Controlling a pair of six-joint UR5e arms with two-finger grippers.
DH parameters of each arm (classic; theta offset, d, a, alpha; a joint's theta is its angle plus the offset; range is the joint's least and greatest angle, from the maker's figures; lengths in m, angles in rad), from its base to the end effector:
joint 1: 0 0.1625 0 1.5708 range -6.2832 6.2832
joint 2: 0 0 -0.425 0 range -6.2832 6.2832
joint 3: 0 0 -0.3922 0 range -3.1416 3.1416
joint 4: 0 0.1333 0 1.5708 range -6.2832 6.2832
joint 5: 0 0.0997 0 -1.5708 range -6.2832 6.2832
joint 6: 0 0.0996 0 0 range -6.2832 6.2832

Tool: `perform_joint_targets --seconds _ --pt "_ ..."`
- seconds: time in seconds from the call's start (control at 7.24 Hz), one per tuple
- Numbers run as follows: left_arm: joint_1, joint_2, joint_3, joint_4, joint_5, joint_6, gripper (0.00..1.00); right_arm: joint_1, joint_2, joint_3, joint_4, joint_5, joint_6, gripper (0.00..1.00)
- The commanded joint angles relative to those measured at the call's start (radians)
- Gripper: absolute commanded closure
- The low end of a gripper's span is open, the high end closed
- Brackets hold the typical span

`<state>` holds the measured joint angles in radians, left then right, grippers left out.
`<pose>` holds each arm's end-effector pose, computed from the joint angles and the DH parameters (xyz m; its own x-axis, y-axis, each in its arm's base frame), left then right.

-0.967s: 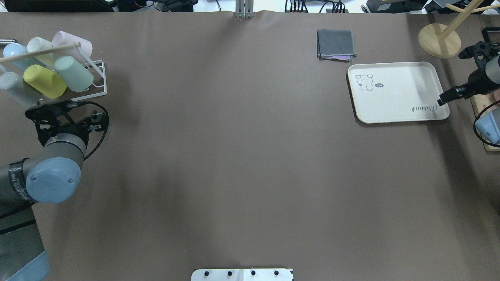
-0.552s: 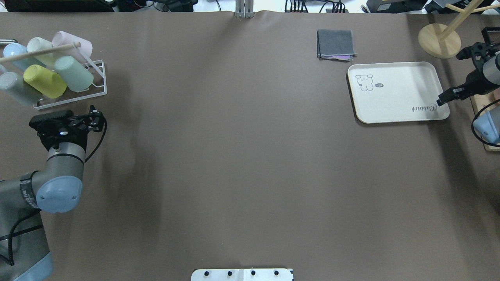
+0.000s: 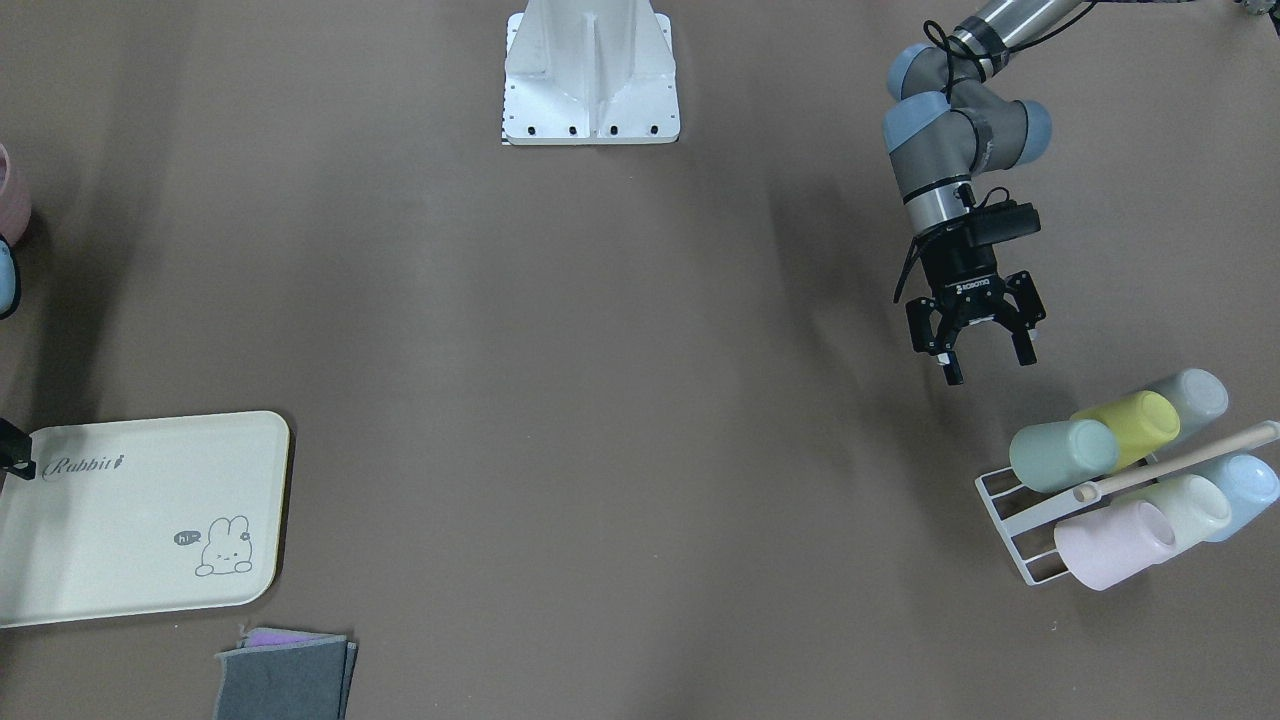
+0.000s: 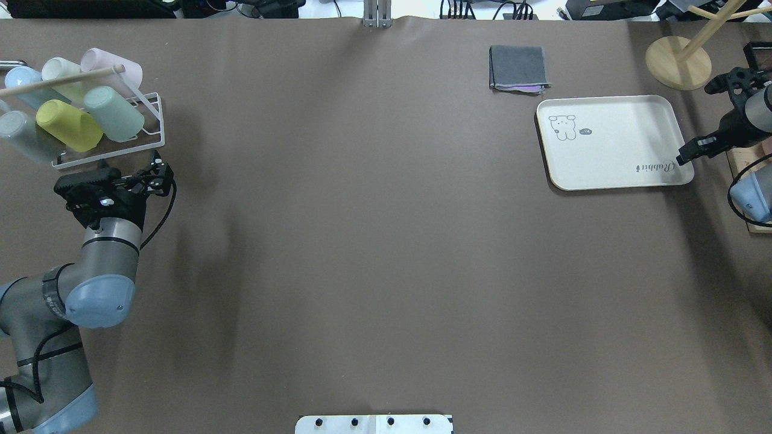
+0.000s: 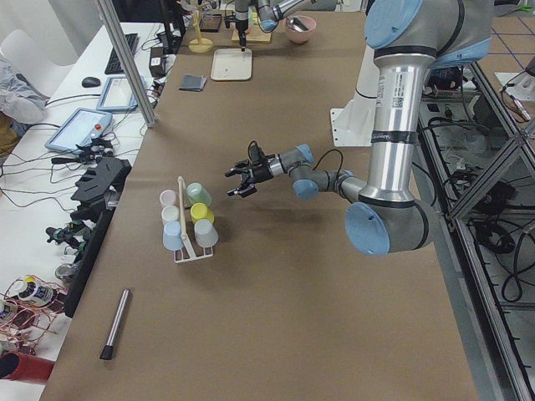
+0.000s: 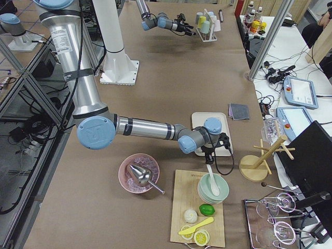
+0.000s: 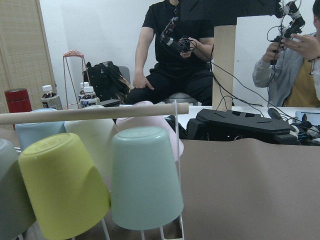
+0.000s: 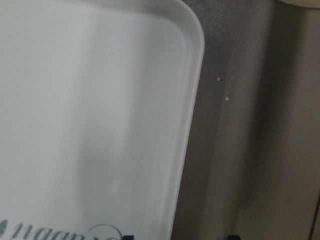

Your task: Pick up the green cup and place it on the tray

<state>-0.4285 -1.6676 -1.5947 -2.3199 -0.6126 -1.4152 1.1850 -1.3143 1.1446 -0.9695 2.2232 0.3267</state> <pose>0.4006 -0.4191 0.4990 0.7047 -0.2240 -0.6732 0.7070 0.3016 0.6397 -0.1651 -0.6000 0.6700 0.7165 -0.2360 0.6565 0.1181 0.9685 0.2192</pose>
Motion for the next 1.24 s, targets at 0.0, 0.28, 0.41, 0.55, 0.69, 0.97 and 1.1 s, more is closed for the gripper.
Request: perform_joint_targets --seconds 0.0,0.28,0.41,0.55,0.69,0.97,1.1 --pt "-0.002 -0.063 0.108 -0.102 -0.021 0.066 0.03 0.001 0.003 0.000 0.000 0.000 0.000 0.49" --pt "-0.006 -0.057 0.105 -0.139 -0.019 0.173 0.03 0.001 0.003 -0.002 0.000 0.000 0.000 0.52" --pt "-0.006 -0.052 0.067 -0.139 -0.015 0.305 0.03 0.001 0.003 -0.003 0.000 0.000 0.000 0.52" --pt "-0.009 -0.040 0.002 -0.138 -0.012 0.444 0.03 0.001 0.003 -0.003 0.000 0.000 0.000 0.52" --pt "-0.007 -0.003 -0.045 -0.125 -0.012 0.514 0.03 0.001 0.004 -0.005 0.000 0.000 0.000 0.52" --pt "-0.007 0.011 -0.048 -0.122 -0.010 0.759 0.03 -0.001 0.006 -0.013 0.000 0.000 0.000 0.52" --pt "-0.007 0.009 -0.051 -0.093 -0.009 0.926 0.02 0.001 0.007 -0.016 0.000 0.000 0.000 0.55"
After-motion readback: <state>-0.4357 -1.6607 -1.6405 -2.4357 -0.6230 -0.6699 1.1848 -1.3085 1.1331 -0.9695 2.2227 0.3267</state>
